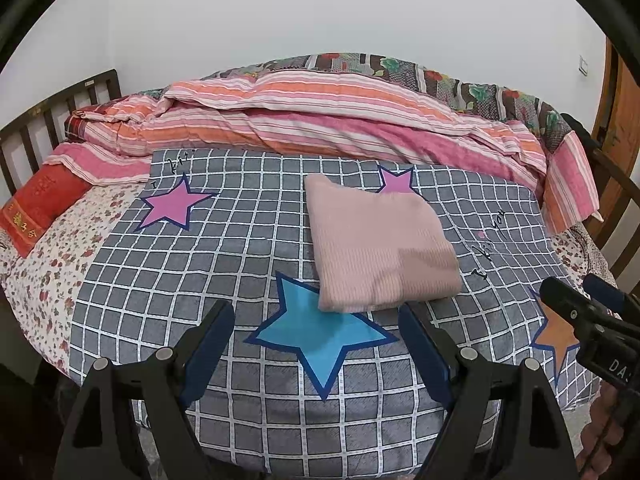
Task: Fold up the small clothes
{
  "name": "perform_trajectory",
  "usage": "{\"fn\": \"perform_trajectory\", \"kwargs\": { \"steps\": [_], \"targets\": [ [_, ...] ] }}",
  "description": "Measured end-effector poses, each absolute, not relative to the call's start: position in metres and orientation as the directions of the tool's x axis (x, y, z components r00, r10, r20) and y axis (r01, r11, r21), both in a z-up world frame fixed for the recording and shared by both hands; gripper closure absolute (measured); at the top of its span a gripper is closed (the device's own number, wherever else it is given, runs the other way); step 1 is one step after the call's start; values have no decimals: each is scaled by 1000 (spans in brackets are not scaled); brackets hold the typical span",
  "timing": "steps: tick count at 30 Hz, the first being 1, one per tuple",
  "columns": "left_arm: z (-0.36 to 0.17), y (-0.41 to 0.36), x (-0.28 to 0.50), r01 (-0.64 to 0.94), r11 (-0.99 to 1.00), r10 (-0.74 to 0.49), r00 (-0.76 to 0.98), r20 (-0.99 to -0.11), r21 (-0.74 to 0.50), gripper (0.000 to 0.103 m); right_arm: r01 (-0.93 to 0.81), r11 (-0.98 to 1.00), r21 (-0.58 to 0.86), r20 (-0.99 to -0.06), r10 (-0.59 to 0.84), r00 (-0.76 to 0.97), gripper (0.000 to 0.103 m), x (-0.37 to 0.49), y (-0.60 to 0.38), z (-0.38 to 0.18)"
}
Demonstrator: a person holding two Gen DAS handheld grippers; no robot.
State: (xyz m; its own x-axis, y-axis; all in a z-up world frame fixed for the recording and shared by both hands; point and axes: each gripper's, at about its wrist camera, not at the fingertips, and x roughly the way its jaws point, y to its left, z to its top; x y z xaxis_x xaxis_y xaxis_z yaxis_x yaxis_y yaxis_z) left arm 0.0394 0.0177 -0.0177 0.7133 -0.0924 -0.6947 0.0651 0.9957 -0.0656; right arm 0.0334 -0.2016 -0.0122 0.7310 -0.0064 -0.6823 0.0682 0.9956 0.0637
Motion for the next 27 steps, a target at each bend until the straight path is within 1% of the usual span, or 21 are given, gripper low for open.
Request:
{"fn": "perform_trajectory", "kwargs": {
  "steps": [27],
  "targets": [
    [-10,23,37,64,996,-91,720,-688,-65,20,69,995,68,-684,-4,729,11,34,-201,-12]
  ]
}}
